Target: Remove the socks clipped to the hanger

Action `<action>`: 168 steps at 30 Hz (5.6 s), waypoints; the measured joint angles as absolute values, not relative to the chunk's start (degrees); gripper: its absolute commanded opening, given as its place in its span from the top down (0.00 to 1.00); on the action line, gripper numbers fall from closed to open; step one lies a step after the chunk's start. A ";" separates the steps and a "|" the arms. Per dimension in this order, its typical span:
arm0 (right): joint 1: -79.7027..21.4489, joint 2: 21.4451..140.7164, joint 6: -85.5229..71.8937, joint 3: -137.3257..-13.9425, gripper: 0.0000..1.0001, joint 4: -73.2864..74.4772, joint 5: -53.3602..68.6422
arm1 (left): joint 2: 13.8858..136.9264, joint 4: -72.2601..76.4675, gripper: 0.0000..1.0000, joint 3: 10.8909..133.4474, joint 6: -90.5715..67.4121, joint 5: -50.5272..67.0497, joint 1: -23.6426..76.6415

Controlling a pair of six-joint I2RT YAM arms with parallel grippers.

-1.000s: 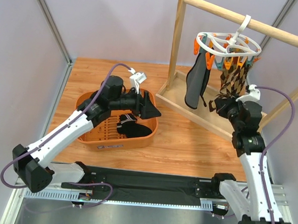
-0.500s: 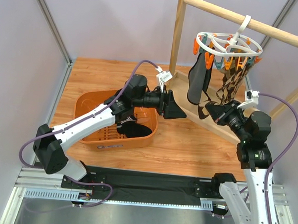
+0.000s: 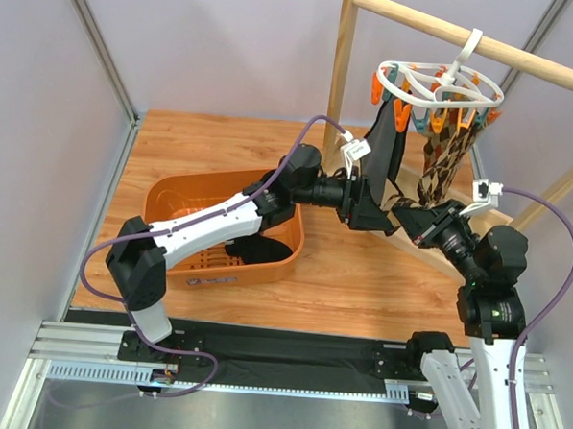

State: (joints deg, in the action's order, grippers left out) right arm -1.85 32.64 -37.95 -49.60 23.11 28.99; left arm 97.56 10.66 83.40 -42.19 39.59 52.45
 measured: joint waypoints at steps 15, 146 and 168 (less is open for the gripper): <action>-1.85 31.73 -35.51 -52.77 0.48 31.64 21.67 | 101.49 10.76 1.00 88.31 -43.57 40.10 52.88; 4.32 58.19 -16.91 -54.22 0.32 20.99 -6.59 | 69.34 -49.15 0.15 74.78 -21.41 1.72 34.39; 2.00 58.59 -13.45 -57.63 0.97 21.32 -7.70 | 65.98 -32.36 0.26 72.03 -22.92 22.50 36.93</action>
State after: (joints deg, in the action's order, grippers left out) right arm 2.00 58.59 -13.45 -57.63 21.32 -7.70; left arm 65.98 -32.36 72.03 -22.92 22.50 36.93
